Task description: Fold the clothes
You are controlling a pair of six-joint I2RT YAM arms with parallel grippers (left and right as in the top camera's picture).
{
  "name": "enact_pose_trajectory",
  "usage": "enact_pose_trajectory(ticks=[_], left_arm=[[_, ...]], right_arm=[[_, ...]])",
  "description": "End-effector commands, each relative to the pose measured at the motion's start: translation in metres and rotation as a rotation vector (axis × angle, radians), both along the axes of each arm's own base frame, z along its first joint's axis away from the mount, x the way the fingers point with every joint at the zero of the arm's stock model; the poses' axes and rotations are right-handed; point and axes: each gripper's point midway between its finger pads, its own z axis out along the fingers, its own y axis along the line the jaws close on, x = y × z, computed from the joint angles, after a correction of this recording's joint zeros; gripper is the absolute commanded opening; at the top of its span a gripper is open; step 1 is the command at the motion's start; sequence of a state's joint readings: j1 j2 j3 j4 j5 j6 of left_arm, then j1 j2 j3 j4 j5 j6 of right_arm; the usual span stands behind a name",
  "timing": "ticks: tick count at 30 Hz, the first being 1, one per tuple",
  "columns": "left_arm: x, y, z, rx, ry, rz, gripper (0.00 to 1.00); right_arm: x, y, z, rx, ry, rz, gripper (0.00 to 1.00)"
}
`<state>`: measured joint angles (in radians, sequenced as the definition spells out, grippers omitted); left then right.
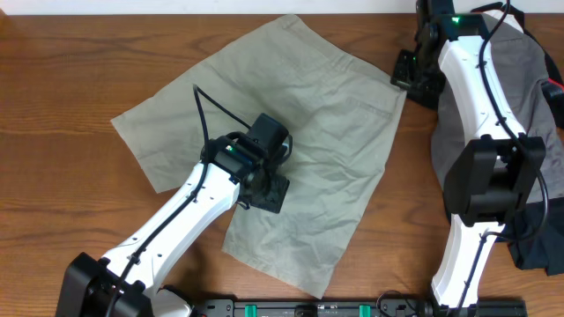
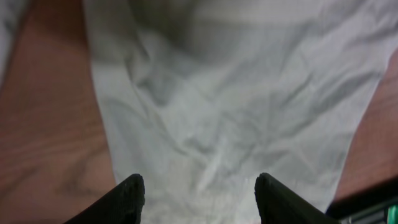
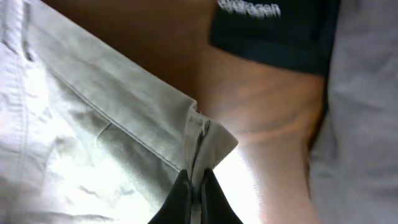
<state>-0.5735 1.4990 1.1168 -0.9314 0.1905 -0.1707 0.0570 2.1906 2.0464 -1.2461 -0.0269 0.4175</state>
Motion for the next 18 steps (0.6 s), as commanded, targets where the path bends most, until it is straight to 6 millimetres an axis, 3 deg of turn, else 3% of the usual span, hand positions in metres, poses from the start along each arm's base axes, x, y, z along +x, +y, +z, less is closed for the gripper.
enact_pose_trajectory(ticks=[1, 9, 14, 15, 16, 18], left_arm=[[0.013, 0.01, -0.004, 0.021, -0.032, 0.013, 0.59], [0.061, 0.054, 0.0, -0.011, -0.101, 0.287, 0.6], [0.076, 0.085, 0.001, -0.011, -0.115, 0.391, 0.6], [0.079, 0.09, 0.001, -0.012, -0.12, 0.408, 0.6], [0.082, 0.093, 0.001, -0.014, -0.125, 0.421, 0.6], [0.089, 0.1, -0.002, -0.017, -0.135, 0.446, 0.6]], right_arm=[[-0.009, -0.005, 0.012, 0.002, 0.008, -0.001, 0.01], [-0.054, -0.008, 0.009, -0.018, 0.188, 0.05, 0.01], [-0.063, -0.019, 0.009, -0.08, 0.226, 0.045, 0.04], [-0.061, -0.019, 0.009, -0.079, 0.219, 0.046, 0.1], [-0.059, -0.018, 0.009, -0.078, 0.211, 0.053, 0.23], [-0.056, -0.013, 0.009, -0.061, 0.196, 0.111, 0.74]])
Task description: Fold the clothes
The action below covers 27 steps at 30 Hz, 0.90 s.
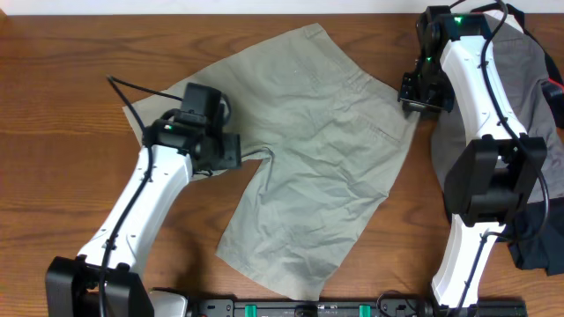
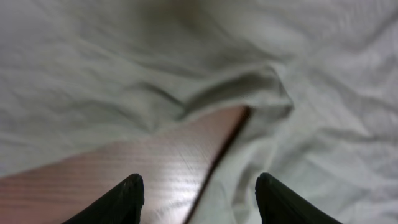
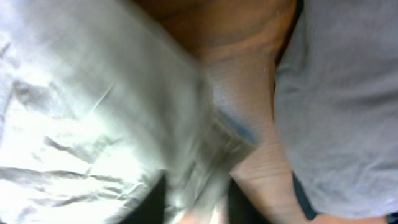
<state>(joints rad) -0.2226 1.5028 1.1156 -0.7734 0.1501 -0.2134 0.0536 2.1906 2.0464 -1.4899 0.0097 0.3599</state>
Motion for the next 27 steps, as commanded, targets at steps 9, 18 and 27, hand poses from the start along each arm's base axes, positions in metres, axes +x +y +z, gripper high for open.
enact_pose_trajectory(ticks=[9, 18, 27], left_arm=[[0.029, 0.029, -0.047, 0.003, 0.055, 0.143, 0.66], [0.035, 0.057, -0.061, -0.03, 0.094, 0.307, 0.66], [0.038, 0.065, -0.06, -0.035, 0.084, 0.331, 0.66]], right_arm=[[0.07, 0.038, 0.021, 0.055, -0.332, 0.392, 0.95], [0.147, 0.102, 0.004, -0.078, -0.602, 0.586, 0.9], [0.168, 0.116, -0.075, -0.094, -0.57, 0.641, 0.89]])
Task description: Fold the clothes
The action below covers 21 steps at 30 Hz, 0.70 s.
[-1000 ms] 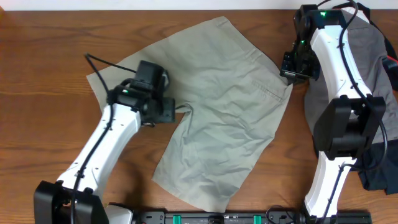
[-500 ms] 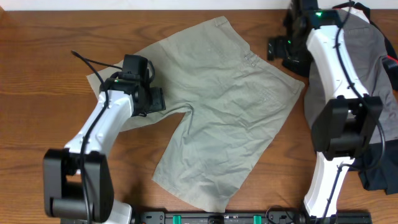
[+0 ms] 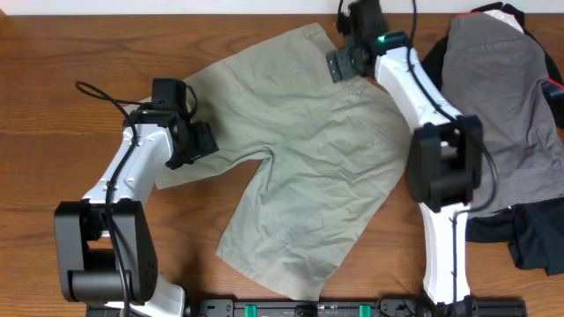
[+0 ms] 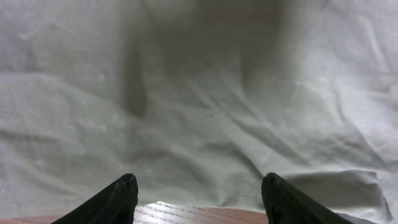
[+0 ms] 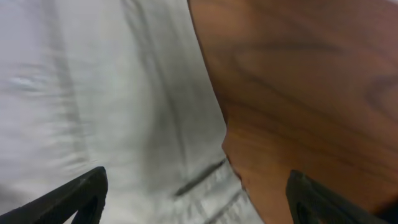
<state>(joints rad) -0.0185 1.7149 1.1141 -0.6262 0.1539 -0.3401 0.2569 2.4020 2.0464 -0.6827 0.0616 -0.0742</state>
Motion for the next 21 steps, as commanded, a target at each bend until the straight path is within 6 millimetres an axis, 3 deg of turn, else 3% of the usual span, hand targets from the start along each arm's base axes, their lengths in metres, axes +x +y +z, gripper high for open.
enact_pose_trajectory(ticks=[1, 6, 16, 21], left_arm=[[0.001, 0.0, -0.001, -0.004, -0.004, 0.007, 0.66], [0.002, 0.0, -0.001, -0.004, -0.008, 0.007, 0.66], [0.002, 0.002, -0.001, 0.007, -0.009, 0.011, 0.66], [0.002, 0.004, -0.002, 0.014, -0.007, 0.012, 0.66]], right_arm=[[0.004, -0.003, -0.027, -0.043, 0.013, 0.02, 0.88], [0.009, -0.001, -0.048, -0.047, 0.01, 0.027, 0.85], [0.022, 0.009, -0.04, -0.036, -0.058, 0.037, 0.74], [0.025, 0.0, -0.045, -0.073, -0.064, 0.011, 0.74]])
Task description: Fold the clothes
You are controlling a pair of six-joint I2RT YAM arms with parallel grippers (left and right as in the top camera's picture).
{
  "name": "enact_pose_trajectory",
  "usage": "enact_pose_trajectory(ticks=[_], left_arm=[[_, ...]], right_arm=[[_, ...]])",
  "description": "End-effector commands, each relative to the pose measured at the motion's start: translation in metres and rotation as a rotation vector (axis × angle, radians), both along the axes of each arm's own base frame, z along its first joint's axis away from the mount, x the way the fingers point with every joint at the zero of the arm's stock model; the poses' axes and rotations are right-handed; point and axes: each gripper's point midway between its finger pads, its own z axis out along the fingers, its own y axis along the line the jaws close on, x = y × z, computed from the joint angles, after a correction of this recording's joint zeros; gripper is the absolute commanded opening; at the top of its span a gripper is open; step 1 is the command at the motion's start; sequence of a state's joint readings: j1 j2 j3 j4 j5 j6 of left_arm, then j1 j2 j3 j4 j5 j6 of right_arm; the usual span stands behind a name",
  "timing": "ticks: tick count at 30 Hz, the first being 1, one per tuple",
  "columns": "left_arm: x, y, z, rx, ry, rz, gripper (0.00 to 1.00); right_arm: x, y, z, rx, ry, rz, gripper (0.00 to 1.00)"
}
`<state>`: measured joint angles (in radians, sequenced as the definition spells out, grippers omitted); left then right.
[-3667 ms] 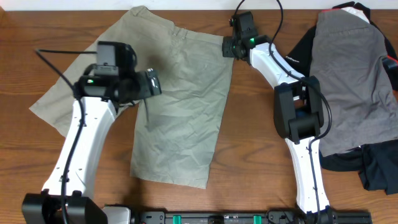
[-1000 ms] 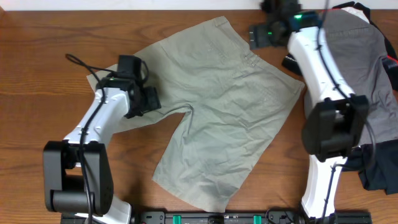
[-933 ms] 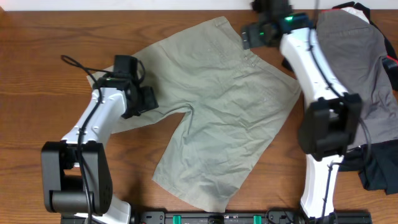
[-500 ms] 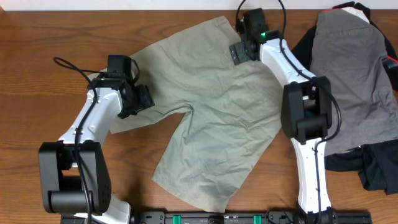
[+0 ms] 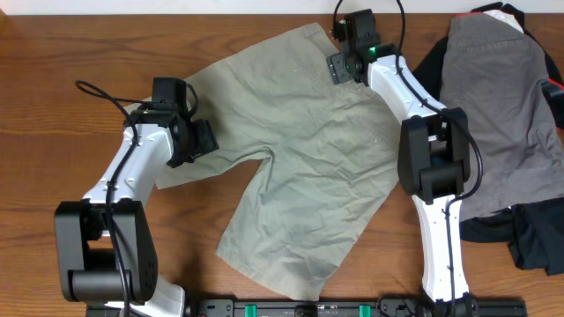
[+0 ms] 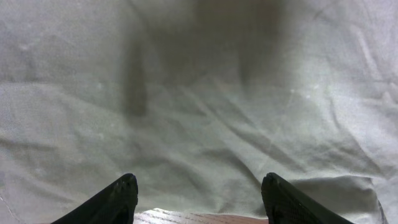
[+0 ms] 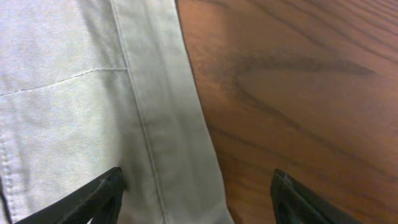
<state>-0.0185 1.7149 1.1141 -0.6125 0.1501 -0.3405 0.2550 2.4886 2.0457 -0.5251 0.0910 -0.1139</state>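
Observation:
Khaki shorts point(image 5: 300, 150) lie spread flat on the wooden table, waistband toward the far right, legs toward the near left. My left gripper point(image 5: 199, 141) hovers open over the left leg near its hem; in the left wrist view this left gripper point(image 6: 199, 202) has only wrinkled cloth and a sliver of wood between its fingers. Over the waistband's far corner my right gripper point(image 5: 340, 65) stands open. Seen by the right wrist camera, the right gripper point(image 7: 198, 194) straddles the waistband point(image 7: 168, 124) edge, holding nothing.
A pile of other clothes lies at the right: a grey garment point(image 5: 493, 97) on top and a dark one point(image 5: 529, 242) nearer the front. A black rail point(image 5: 308, 308) runs along the front edge. Bare wood point(image 5: 53, 70) shows left of the shorts.
My right gripper has shifted slightly along the waistband's far corner and its view has sharpened. My left gripper and the shorts lie as they did.
First my right gripper was shut on the waistband's right corner while my left stood open over the middle of the rumpled shorts. Then the left had moved to the crotch. Later the right was open at the far waistband corner, the left over the left leg; the shorts now lie flatter.

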Motion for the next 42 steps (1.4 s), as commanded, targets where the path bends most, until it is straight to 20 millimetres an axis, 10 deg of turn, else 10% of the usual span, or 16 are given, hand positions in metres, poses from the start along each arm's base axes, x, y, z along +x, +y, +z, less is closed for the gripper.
enact_pose_trajectory(ticks=[1, 30, 35, 42], left_arm=[[-0.002, 0.003, -0.003, 0.011, 0.009, 0.011, 0.66], [0.002, 0.003, -0.002, 0.01, -0.006, 0.011, 0.66], [0.002, 0.003, -0.002, 0.009, -0.005, 0.011, 0.66], [-0.029, -0.024, -0.005, -0.118, 0.108, -0.105, 0.66]], right_arm=[[-0.002, -0.004, -0.017, -0.057, 0.014, -0.015, 0.74], [-0.026, -0.156, -0.057, -0.009, 0.128, -0.721, 0.78], [-0.016, -0.134, -0.031, 0.07, 0.138, -0.672, 0.91], [-0.018, -0.1, 0.064, 0.131, 0.138, -0.586, 0.99]])
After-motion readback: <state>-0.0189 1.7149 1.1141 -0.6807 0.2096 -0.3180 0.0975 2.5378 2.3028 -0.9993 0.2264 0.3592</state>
